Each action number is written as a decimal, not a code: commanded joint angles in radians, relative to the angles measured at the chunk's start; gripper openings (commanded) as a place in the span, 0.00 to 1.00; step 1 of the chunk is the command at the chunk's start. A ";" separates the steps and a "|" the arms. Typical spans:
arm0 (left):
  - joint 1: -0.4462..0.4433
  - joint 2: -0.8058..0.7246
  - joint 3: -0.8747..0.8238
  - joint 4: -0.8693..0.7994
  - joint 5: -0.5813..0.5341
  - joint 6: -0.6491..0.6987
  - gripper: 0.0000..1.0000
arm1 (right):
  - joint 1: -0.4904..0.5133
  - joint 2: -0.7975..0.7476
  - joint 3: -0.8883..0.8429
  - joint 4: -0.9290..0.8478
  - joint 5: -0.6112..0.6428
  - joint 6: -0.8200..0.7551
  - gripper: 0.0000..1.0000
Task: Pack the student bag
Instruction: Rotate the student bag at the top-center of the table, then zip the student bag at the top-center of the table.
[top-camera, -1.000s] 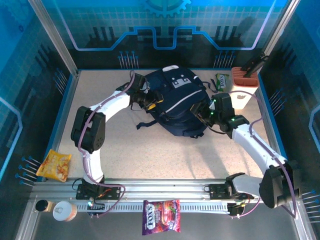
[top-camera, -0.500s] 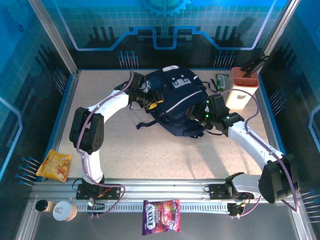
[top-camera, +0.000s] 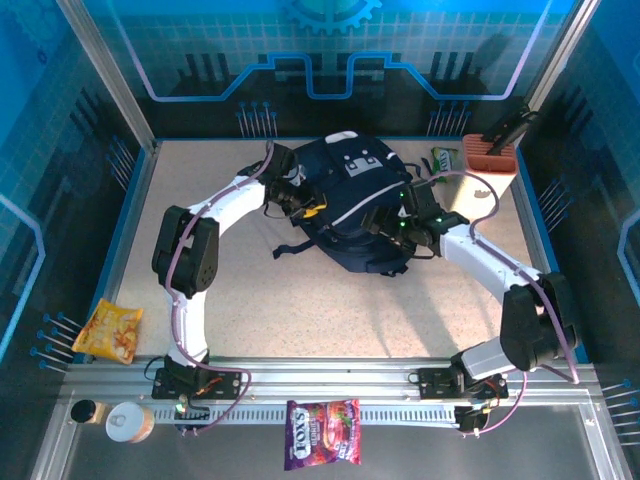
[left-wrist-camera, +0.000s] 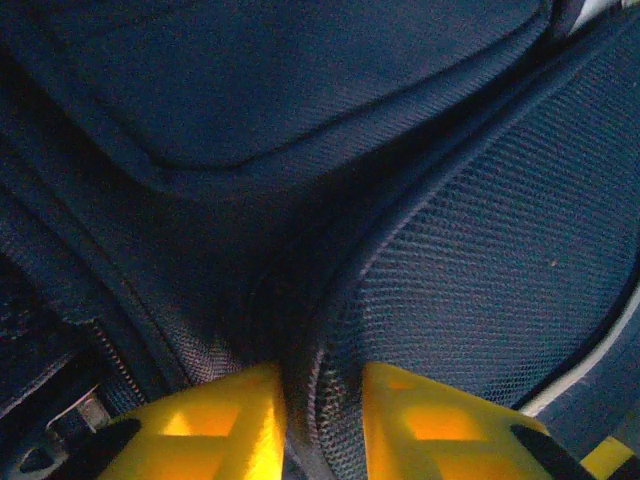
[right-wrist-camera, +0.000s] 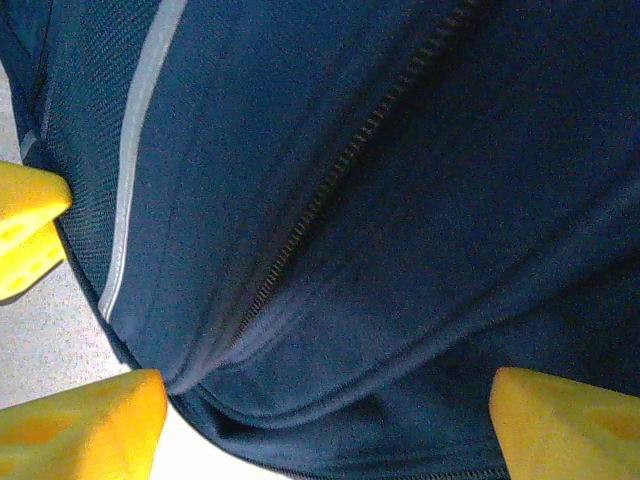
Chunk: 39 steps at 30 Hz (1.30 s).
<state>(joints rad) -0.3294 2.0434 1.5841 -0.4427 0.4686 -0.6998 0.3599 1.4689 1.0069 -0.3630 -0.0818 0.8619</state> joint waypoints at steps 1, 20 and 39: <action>0.015 -0.005 0.021 -0.009 0.049 -0.004 0.16 | 0.006 0.044 0.045 0.045 -0.015 -0.028 0.82; 0.048 -0.413 -0.457 0.270 0.096 -0.273 0.00 | 0.023 0.241 0.229 -0.009 -0.039 -0.164 0.53; 0.050 -0.423 -0.484 0.315 0.125 -0.322 0.00 | 0.479 0.066 0.196 -0.140 0.390 -0.001 0.51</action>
<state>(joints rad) -0.2775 1.6455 1.0958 -0.1741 0.5041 -1.0187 0.7937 1.4887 1.2037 -0.5274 0.2329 0.7818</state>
